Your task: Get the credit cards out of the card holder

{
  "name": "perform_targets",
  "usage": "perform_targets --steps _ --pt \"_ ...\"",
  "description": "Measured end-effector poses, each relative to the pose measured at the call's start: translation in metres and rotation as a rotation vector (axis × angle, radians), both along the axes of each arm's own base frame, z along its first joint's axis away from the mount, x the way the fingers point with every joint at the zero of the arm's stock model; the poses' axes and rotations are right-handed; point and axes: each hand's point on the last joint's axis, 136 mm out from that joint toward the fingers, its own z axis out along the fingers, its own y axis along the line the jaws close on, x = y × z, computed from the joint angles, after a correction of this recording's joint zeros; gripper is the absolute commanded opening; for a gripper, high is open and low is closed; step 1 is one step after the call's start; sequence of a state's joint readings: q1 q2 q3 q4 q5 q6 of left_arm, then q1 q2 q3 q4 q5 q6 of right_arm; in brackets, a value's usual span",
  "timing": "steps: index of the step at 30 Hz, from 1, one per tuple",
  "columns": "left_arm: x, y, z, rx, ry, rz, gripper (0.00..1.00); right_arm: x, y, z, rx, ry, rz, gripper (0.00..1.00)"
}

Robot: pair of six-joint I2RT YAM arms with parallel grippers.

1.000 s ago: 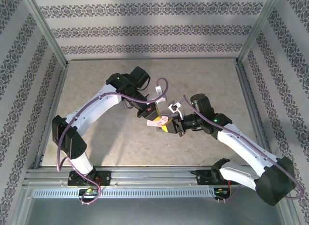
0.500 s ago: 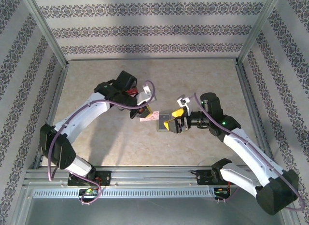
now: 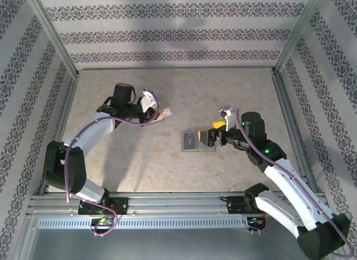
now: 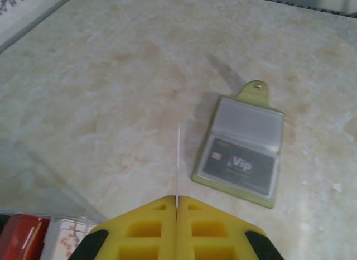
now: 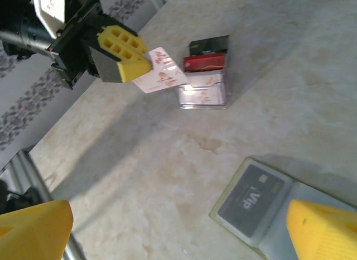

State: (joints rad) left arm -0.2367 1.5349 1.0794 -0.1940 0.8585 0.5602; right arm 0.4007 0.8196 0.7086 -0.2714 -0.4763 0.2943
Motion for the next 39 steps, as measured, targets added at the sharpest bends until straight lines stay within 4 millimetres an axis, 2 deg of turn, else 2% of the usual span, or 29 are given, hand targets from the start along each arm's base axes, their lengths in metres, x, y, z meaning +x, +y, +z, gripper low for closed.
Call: perform_targets --steps 6,16,25,39 --pt "0.031 0.020 -0.035 -0.002 0.042 0.002 0.00 0.014 -0.014 -0.005 -0.004 -0.001 -0.123 0.98" --pt "0.062 0.025 -0.052 0.074 0.014 -0.055 0.00 0.020 -0.037 0.000 0.000 -0.039 -0.268 0.98" --pt "0.063 0.038 -0.076 0.114 0.056 -0.059 0.00 0.022 -0.039 -0.003 -0.006 -0.033 -0.286 0.98" --pt "0.074 0.055 -0.082 0.115 0.067 -0.020 0.00 0.023 -0.039 -0.004 0.003 -0.016 -0.293 0.98"
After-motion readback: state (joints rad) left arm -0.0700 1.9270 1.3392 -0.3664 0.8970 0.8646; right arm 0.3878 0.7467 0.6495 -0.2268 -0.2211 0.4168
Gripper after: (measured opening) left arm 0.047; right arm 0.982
